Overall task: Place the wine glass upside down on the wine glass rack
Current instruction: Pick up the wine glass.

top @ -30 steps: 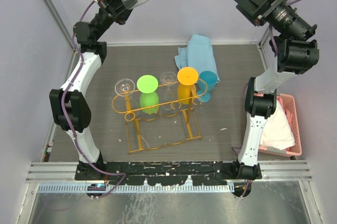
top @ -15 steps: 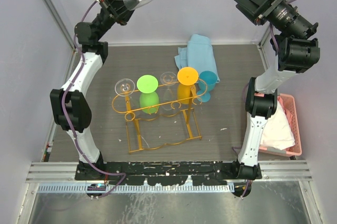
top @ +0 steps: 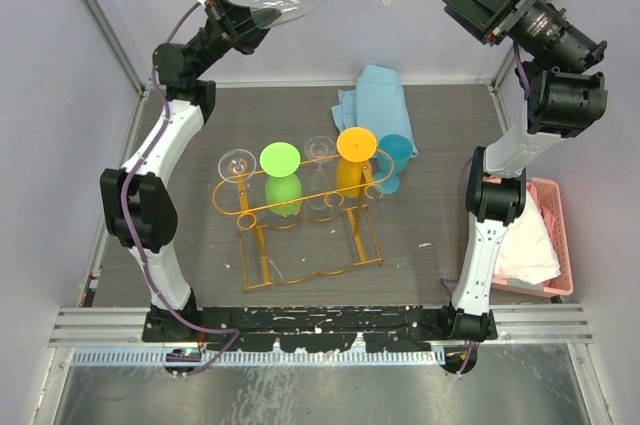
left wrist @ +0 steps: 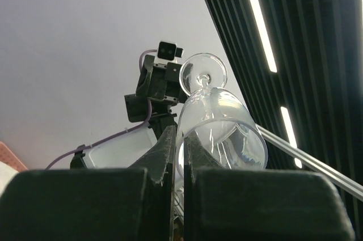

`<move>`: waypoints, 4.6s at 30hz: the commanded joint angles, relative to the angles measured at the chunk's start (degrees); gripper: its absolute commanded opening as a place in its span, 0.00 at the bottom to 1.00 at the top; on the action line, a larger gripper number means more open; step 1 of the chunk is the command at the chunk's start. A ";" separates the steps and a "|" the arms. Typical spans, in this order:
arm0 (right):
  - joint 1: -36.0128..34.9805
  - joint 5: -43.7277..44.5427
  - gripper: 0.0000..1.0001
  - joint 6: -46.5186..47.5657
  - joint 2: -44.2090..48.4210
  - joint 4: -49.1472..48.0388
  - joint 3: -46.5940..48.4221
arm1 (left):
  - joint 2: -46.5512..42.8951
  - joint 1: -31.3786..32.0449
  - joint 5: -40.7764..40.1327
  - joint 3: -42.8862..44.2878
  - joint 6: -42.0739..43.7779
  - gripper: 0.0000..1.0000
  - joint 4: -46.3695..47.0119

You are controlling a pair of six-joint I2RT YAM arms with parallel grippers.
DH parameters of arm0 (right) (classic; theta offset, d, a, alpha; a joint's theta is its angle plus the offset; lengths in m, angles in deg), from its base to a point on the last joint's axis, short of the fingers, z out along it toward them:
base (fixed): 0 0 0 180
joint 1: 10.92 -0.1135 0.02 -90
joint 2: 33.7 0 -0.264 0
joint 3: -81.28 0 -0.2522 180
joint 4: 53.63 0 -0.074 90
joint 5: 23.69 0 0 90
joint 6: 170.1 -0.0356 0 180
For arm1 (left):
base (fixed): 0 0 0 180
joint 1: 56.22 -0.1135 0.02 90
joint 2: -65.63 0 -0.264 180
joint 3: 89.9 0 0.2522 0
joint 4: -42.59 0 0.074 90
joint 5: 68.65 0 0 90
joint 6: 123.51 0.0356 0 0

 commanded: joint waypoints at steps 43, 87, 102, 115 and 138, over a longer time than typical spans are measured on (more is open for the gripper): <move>-2.31 4.85 0.66 -13.24 2.03 20.17 -2.73 | 0.81 5.03 0.82 5.15 1.20 0.00 3.57; 9.62 -5.29 0.75 23.20 -31.07 -9.42 -15.09 | -8.11 7.07 -0.76 -5.09 2.61 0.00 3.49; 24.30 2.92 0.79 3.66 -38.23 11.23 -17.42 | -12.27 8.01 -0.26 -7.81 5.84 0.00 -0.54; 49.13 5.84 0.83 -24.32 -43.27 28.98 -15.03 | -16.30 8.06 0.42 -14.14 6.48 0.00 0.19; 93.61 5.65 0.89 -40.00 -48.78 32.89 -14.56 | -15.93 8.03 0.44 -14.81 7.46 0.00 -1.48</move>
